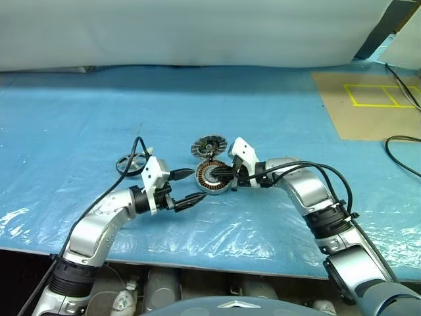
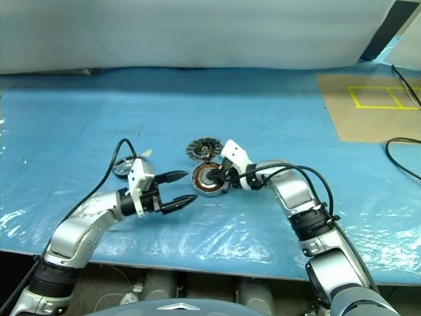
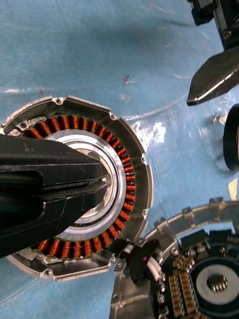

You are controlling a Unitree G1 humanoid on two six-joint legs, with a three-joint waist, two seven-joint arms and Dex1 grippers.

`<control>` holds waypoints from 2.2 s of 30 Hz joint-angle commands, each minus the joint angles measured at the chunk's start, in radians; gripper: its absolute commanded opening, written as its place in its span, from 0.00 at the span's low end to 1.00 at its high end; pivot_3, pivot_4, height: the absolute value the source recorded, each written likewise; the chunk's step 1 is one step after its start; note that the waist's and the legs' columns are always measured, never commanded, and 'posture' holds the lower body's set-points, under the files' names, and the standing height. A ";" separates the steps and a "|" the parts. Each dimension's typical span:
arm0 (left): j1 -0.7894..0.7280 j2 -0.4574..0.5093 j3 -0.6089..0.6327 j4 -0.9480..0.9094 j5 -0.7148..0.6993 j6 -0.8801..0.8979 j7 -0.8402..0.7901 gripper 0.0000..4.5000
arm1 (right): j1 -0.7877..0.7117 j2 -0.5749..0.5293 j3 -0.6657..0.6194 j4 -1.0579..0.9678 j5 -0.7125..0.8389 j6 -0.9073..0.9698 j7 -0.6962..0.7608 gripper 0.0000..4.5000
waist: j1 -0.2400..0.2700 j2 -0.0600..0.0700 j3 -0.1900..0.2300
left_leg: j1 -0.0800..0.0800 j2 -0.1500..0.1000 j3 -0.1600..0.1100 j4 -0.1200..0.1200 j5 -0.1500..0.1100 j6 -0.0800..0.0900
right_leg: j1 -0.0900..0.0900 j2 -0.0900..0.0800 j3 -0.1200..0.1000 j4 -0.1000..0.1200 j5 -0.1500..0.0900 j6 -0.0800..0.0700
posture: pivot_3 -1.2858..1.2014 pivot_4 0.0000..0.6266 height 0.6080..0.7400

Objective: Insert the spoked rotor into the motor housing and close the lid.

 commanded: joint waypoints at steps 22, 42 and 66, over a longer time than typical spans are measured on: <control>0.034 0.006 0.008 0.060 0.011 -0.102 -0.048 0.90 | 0.015 0.000 0.076 0.061 -0.037 -0.033 -0.009 0.01 | 0.003 -0.001 -0.001 | 0.001 0.000 0.000 0.000 0.000 0.000 | 0.002 0.000 0.000 -0.001 0.000 0.000 | 0.52 0.24 1.00; 0.049 -0.005 0.002 0.173 0.049 -0.213 -0.105 0.90 | 0.029 -0.009 0.067 0.044 0.034 0.043 0.037 0.01 | 0.003 -0.001 -0.001 | -0.001 -0.001 0.000 -0.002 0.000 0.000 | 0.000 0.000 -0.001 -0.002 0.000 0.000 | 0.52 0.24 1.00; 0.044 -0.008 0.004 0.189 0.054 -0.217 -0.113 0.90 | 0.024 -0.039 0.070 0.041 0.054 0.064 0.041 0.01 | 0.003 -0.002 -0.002 | -0.001 0.001 0.000 -0.003 0.000 0.000 | 0.000 0.000 -0.003 -0.002 0.001 -0.002 | 0.52 0.24 1.00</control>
